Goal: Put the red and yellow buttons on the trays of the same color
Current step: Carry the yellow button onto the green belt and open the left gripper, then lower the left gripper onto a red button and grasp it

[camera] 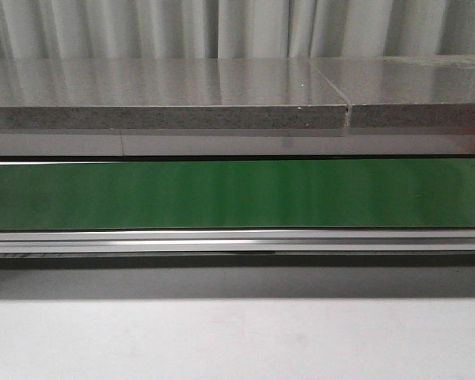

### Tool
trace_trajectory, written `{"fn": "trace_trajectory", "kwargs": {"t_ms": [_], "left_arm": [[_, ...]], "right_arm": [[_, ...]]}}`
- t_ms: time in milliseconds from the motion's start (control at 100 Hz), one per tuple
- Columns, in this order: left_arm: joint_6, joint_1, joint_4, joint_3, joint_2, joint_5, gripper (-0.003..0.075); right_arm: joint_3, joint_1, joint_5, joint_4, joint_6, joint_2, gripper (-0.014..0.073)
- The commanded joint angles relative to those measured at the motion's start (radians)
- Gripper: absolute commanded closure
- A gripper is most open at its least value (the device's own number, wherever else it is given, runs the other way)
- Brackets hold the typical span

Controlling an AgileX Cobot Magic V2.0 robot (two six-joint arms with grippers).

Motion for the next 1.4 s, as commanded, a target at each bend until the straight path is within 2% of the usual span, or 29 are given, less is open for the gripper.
{"fn": "trace_trajectory", "kwargs": {"t_ms": [0,110,420,740,1140,1390], "left_arm": [[0.005,0.005,-0.015,-0.022,-0.030,-0.045,0.0188],[0.005,0.005,-0.015,-0.022,-0.018,-0.091,0.0188],[0.029,0.005,-0.019,-0.022,0.054,-0.102,0.0188],[0.031,0.005,-0.019,-0.022,0.069,-0.172,0.0191],[0.031,0.005,-0.019,-0.022,0.069,-0.161,0.0429],[0.031,0.005,-0.019,-0.022,0.069,-0.170,0.0484]], "right_arm": [[-0.014,-0.007,-0.077,-0.010,-0.002,-0.013,0.0659],[-0.014,-0.007,-0.077,-0.010,-0.002,-0.013,0.0659],[-0.014,-0.007,-0.077,-0.010,-0.002,-0.013,0.0659],[-0.014,-0.007,-0.077,-0.010,-0.002,-0.013,0.0659],[-0.014,-0.007,-0.077,-0.010,-0.002,-0.013,0.0659],[-0.014,-0.007,-0.077,-0.010,-0.002,-0.013,0.0659]]}}
